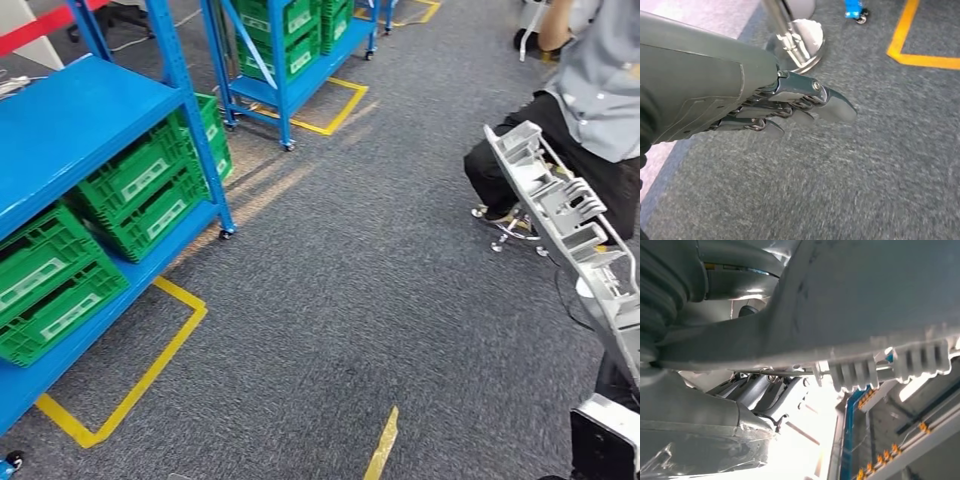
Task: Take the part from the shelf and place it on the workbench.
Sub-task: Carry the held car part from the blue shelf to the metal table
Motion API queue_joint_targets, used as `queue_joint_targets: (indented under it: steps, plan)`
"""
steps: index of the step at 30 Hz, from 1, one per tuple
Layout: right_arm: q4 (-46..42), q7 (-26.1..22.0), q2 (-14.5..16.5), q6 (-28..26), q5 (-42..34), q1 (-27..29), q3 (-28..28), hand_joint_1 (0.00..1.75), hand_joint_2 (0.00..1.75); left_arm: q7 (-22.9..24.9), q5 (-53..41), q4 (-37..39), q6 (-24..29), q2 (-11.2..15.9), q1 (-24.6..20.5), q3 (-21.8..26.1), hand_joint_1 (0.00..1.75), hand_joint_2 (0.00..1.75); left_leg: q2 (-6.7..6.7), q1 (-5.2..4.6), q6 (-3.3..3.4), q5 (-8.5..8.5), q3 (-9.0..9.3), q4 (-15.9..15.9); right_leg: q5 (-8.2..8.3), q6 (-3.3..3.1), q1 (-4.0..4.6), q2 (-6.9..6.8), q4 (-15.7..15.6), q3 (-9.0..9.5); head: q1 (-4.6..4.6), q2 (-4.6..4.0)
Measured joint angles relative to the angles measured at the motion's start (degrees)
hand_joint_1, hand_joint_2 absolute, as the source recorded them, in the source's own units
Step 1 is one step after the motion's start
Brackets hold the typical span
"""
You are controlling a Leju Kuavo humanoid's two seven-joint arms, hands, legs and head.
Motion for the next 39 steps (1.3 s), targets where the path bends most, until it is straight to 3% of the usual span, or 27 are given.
queue_joint_targets:
  steps: [2,3,4,6,8,9,11,12,14,16,17,18,19,20,22,24,26,27,28,29,31,33,34,35,37,39]
  plan:
    - [0.0,0.0,0.0,0.0,0.0,0.0,0.1,1.75,1.75,0.0,0.0,0.0,0.0,0.0,0.1,0.0,0.0,1.75,1.51,-0.1,0.08,-0.08,-0.02,0.0,-2.55,0.51,-0.28,-1.0,6.5,-3.01,0.06,0.0]
    - [0.0,0.0,0.0,0.0,0.0,0.1,0.1,1.75,1.75,-0.1,0.0,0.0,-0.1,0.0,0.1,0.0,0.0,1.75,2.24,-0.12,0.04,-0.13,-0.01,0.0,-2.4,0.68,-0.4,-1.13,7.4,-3.31,0.08,0.0]
    - [0.0,0.0,0.0,0.0,0.0,0.1,0.1,1.75,1.75,-0.2,0.0,0.0,-0.3,0.0,0.1,0.0,0.0,1.75,2.93,-0.12,-0.07,-0.21,0.06,0.1,-1.21,0.8,-0.52,-1.38,5.8,-2.36,0.09,0.0]
    - [0.0,0.1,0.0,0.0,-0.1,0.1,0.0,1.75,1.75,-0.7,0.0,0.0,-0.6,0.0,0.0,0.0,0.0,1.75,4.12,-0.17,-0.44,-0.48,0.38,0.1,2.02,0.9,-0.6,-3.17,-1.7,1.94,0.09,0.0]
    - [0.0,0.0,0.0,0.0,-0.4,0.1,0.0,1.75,1.75,-1.1,0.0,0.0,-0.9,0.0,0.1,0.0,0.0,1.75,5.0,-0.52,-1.02,-0.84,0.64,0.3,3.44,0.28,-0.4,-4.88,-7.3,5.25,0.03,0.0]
    - [0.0,0.0,0.0,0.0,-0.5,0.2,-0.1,1.75,1.75,-1.2,0.0,0.0,-1.0,0.0,0.1,0.0,0.0,1.75,5.43,-0.7,-1.28,-0.93,0.72,0.4,3.36,-0.17,-0.23,-5.12,-8.1,5.71,0.0,0.0]
    - [-0.1,-0.1,0.0,0.0,-0.6,0.3,-0.3,1.75,1.75,-1.5,0.1,0.0,-1.2,0.0,0.0,0.0,0.0,1.75,6.34,-0.74,-1.75,-1.12,0.8,0.5,3.57,-1.12,-0.15,-3.83,-8.2,5.57,-0.02,0.0]
    - [-0.2,-0.1,0.0,0.0,-0.7,0.4,-0.5,1.75,1.75,-1.6,0.1,0.0,-1.3,0.0,0.0,0.0,0.0,1.75,6.07,-0.61,-2.03,-1.56,0.76,0.8,3.68,-1.47,-0.18,-3.26,-8.2,5.52,-0.04,0.0]
    - [-0.3,-0.2,0.0,0.0,-0.7,0.3,-0.7,1.75,1.75,-1.6,0.0,0.0,-1.4,0.0,-0.1,0.0,0.0,1.75,3.82,-0.33,-2.49,-4.05,-0.5,4.1,3.91,-2.16,-0.32,-2.17,-8.5,5.53,-0.24,0.0]
    - [-0.4,-0.1,0.1,0.0,-0.6,0.2,-0.8,1.75,1.75,-1.6,0.1,0.0,-1.5,0.0,0.1,0.0,0.0,1.75,1.42,-0.2,-2.57,-7.83,-3.83,11.5,3.99,-2.55,-0.23,-0.96,-8.5,5.47,-0.42,0.0]
    - [-0.4,-0.1,0.1,0.0,-0.6,0.2,-0.9,1.75,1.75,-1.6,0.1,0.0,-1.6,0.0,0.1,0.0,0.0,1.75,0.99,-0.2,-2.53,-8.97,-5.45,14.9,4.02,-2.65,-0.14,-0.22,-8.5,5.45,-0.44,0.0]
    - [-0.4,0.0,0.1,0.0,-0.5,0.2,-1.0,1.75,1.75,-1.6,0.1,0.0,-1.7,0.0,0.2,0.0,0.0,1.75,0.79,-0.21,-2.42,-9.01,-6.42,16.7,4.05,-2.72,-0.04,0.56,-8.5,5.44,-0.45,0.0]
    - [-0.4,0.2,0.1,0.0,-0.5,0.2,-1.1,1.75,1.75,-1.6,0.1,0.0,-1.8,0.1,0.3,0.0,0.0,1.75,0.63,-0.22,-2.22,-7.84,-6.4,16.2,4.08,-2.75,0.06,1.34,-8.4,5.46,-0.45,0.0]
    - [-0.4,0.5,0.1,0.0,-0.4,0.2,-1.2,1.75,1.75,-1.6,0.1,0.0,-1.9,0.1,0.2,0.0,0.0,1.75,0.25,-0.23,-1.93,-5.8,-5.46,13.8,4.11,-2.73,0.13,2.12,-8.4,5.52,-0.45,0.0]
    - [-0.4,1.1,0.1,0.0,-0.2,0.1,-1.5,1.75,1.75,-1.6,0.1,0.0,-2.0,0.4,0.2,0.0,0.0,1.75,-2.35,-0.21,-1.15,-1.63,-2.54,6.9,4.18,-2.59,0.24,3.49,-8.3,5.54,-0.43,0.0]
    - [-0.4,1.7,0.0,0.0,0.1,-0.1,-1.9,1.75,1.75,-1.6,0.1,0.0,-2.0,0.6,0.2,0.1,0.0,1.75,-4.64,-0.17,-0.74,-0.33,-0.72,2.3,4.39,-2.14,0.18,4.72,-8.1,5.06,-0.44,0.0]
    - [-0.4,2.2,0.0,0.0,0.5,-0.2,-2.5,1.75,1.75,-1.5,0.0,0.0,-2.0,0.6,0.1,0.1,0.0,1.75,-4.22,-0.18,-0.66,-0.54,-0.37,1.2,4.8,-1.38,-0.03,5.93,-8.2,4.39,-0.5,0.0]
    - [-0.4,2.5,-0.1,0.0,0.6,-0.1,-3.0,1.75,1.75,-1.4,0.0,0.0,-2.0,0.7,0.0,0.1,0.0,1.75,-3.51,-0.13,-0.54,-0.35,-0.27,0.8,4.8,-1.08,-0.08,5.65,-8.2,4.02,-0.48,0.0]
    - [-0.4,2.7,-0.2,0.0,0.8,-0.1,-3.4,1.75,1.75,-1.4,-0.1,0.0,-1.9,0.7,0.0,0.1,0.0,1.75,-2.76,-0.08,-0.32,-0.12,-0.15,0.4,4.26,-0.8,-0.03,4.52,-7.4,3.43,-0.38,0.0]
    - [-0.4,2.9,-0.3,0.0,1.0,-0.3,-3.8,1.75,1.75,-1.4,-0.1,0.0,-1.9,0.7,0.0,0.1,0.0,1.75,-1.9,-0.02,-0.13,0.08,-0.03,0.1,3.08,-0.57,0.05,2.92,-5.5,2.36,-0.29,0.0]
    - [-0.4,3.4,-0.7,0.0,1.4,-0.7,-4.3,1.75,1.75,-1.4,-0.2,0.0,-1.9,0.7,0.2,0.1,0.0,1.75,-0.17,-0.19,0.12,0.12,0.0,-0.1,-0.48,-0.12,0.02,-0.14,1.2,-0.9,-0.13,0.0]
    - [-0.4,4.0,-1.1,0.0,1.8,-0.8,-4.7,1.75,1.75,-1.4,-0.3,0.0,-2.0,0.7,0.2,0.1,0.0,1.75,1.55,-0.34,0.17,0.02,-0.03,0.0,-2.42,0.32,-0.21,-0.94,6.8,-3.43,-0.14,0.0]
    - [-0.4,4.4,-1.3,0.0,2.0,-0.8,-4.9,1.75,1.75,-1.4,-0.4,0.0,-2.0,0.7,0.2,0.1,0.0,1.75,2.34,-0.36,0.13,-0.04,-0.03,0.0,-1.96,0.48,-0.31,-1.15,6.9,-3.31,-0.12,0.0]
    - [-0.4,4.6,-1.6,0.0,2.2,-0.8,-5.1,1.75,1.75,-1.4,-0.4,0.0,-2.0,0.7,0.2,0.1,0.0,1.75,3.06,-0.37,0.04,-0.12,0.02,0.0,-0.57,0.57,-0.39,-1.51,4.7,-1.96,-0.12,0.0]
    - [-0.4,5.0,-2.0,0.0,2.7,-0.9,-5.4,1.75,1.75,-1.4,-0.5,0.0,-2.0,0.6,0.1,0.1,0.0,1.75,4.32,-0.49,-0.36,-0.39,0.25,0.0,2.45,0.56,-0.31,-3.57,-3.1,2.7,-0.1,0.0]
    - [-0.4,5.5,-2.4,0.0,3.3,-1.2,-5.5,1.75,1.75,-1.4,-0.6,0.0,-2.1,0.6,0.1,0.1,0.0,1.75,5.28,-0.82,-0.89,-0.73,0.49,0.2,3.53,-0.04,-0.1,-5.11,-8.0,5.65,-0.24,0.0]
